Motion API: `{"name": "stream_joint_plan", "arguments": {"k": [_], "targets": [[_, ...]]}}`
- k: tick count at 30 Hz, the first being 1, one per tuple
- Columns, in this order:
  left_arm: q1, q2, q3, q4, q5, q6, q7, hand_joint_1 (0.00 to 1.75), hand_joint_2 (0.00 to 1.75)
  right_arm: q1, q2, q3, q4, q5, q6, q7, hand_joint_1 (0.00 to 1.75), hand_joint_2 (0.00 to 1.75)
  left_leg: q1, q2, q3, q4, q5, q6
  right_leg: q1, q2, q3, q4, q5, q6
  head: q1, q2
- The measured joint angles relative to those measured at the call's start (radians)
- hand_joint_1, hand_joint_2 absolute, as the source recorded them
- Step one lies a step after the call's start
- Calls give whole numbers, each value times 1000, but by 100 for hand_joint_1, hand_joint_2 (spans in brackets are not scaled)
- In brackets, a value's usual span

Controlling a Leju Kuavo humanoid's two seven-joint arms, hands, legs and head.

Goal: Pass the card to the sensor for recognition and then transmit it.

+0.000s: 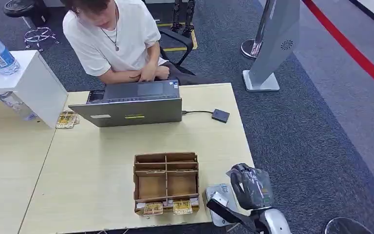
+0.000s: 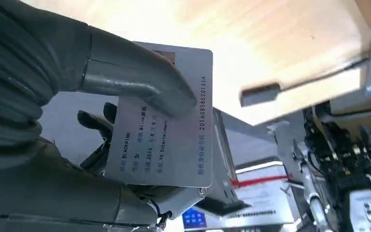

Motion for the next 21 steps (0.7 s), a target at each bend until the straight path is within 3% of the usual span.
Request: {"name": "stream_joint_plan", "arguments": {"k": [5,21], "targets": [[0,-1,0,0,-6,0,0,0,0,-9,47,-39,-44,36,-1,-49,175,175,0,0,0,0,0,0,0,0,0,0,0,0,0,0],[0,-3,0,0,-31,-3,0,0,0,-105,122,-55,-88,130,-1,-81,175,175,0,0,0,0,0,0,0,0,0,0,0,0,0,0]]}}
